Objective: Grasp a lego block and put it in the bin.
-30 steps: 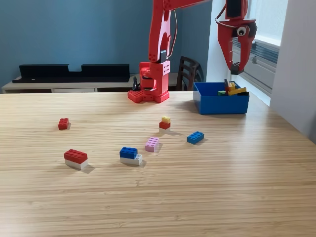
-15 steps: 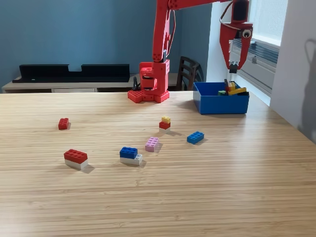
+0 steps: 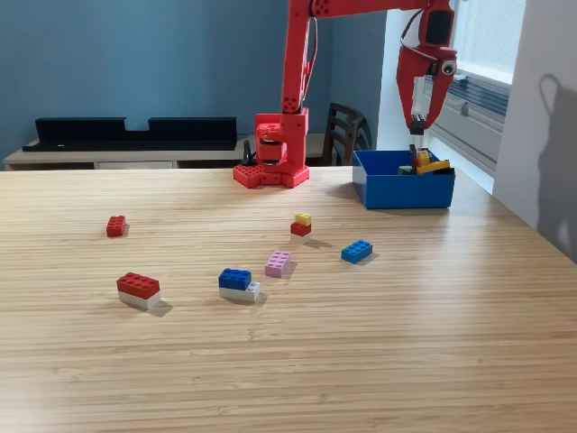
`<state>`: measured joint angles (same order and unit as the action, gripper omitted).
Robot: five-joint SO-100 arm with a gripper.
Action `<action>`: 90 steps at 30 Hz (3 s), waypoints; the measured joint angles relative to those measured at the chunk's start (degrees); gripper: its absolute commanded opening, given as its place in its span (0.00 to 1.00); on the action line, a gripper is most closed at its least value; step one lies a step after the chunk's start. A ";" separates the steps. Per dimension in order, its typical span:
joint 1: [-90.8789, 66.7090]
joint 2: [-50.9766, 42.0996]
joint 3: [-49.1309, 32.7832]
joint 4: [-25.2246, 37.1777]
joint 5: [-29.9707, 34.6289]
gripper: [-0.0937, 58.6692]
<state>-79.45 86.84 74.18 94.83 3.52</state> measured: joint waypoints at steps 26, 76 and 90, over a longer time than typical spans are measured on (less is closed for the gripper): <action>25.66 0.00 -9.49 0.00 5.01 0.00; 73.13 0.00 -8.44 0.00 -3.52 0.00; 85.61 0.00 -5.10 -8.44 -6.15 0.01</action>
<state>6.15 86.84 69.08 86.40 -2.64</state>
